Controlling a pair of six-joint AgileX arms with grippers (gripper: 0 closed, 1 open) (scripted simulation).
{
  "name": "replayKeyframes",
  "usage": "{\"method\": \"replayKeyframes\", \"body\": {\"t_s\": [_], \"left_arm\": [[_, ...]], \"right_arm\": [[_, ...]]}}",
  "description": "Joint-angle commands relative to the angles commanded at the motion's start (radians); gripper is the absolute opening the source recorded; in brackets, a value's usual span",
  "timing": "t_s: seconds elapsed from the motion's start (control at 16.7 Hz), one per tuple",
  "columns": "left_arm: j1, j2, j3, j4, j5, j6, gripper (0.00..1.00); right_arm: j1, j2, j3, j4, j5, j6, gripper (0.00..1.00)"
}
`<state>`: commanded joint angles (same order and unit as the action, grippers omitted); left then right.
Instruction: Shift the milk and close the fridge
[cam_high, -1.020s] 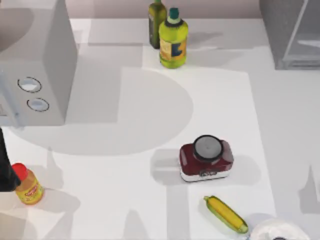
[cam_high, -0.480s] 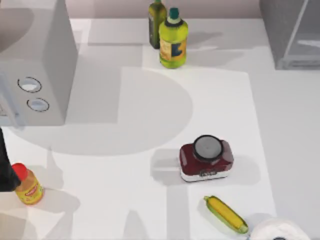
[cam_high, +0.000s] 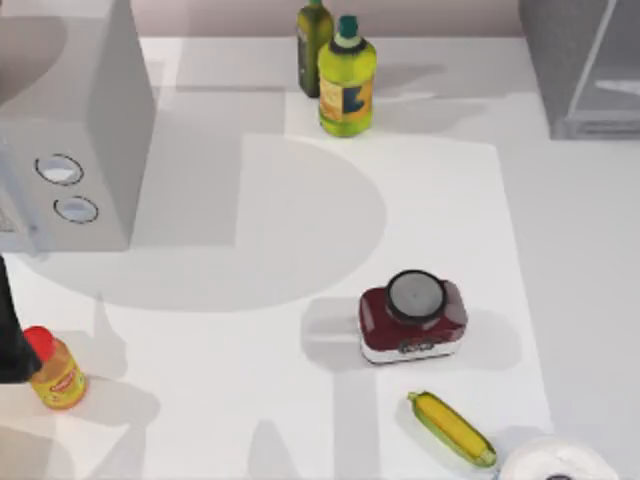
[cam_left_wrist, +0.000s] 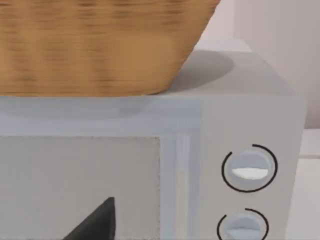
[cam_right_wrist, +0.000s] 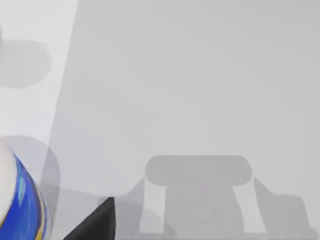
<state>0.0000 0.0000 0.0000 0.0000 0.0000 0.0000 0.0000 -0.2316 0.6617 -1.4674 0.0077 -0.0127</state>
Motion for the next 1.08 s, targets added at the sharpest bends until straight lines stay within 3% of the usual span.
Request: {"method": "replayKeyframes", "body": {"t_s": [0.24, 0.48, 0.66, 1.08], "left_arm": [[0.000, 0.000, 0.000, 0.000, 0.000, 0.000, 1.00], [0.000, 0.000, 0.000, 0.000, 0.000, 0.000, 1.00], [0.000, 0.000, 0.000, 0.000, 0.000, 0.000, 1.00], [0.000, 0.000, 0.000, 0.000, 0.000, 0.000, 1.00]], "right_arm": [[-0.061, 0.061, 0.036, -0.016, -0.041, -0.061, 1.00], [-0.290, 0.290, 0.146, -0.056, -0.171, -0.290, 1.00], [-0.552, 0.568, 0.254, -0.079, -0.303, -0.567, 1.00], [-1.245, 1.364, 0.514, -0.056, -0.650, -1.358, 1.00]]}}
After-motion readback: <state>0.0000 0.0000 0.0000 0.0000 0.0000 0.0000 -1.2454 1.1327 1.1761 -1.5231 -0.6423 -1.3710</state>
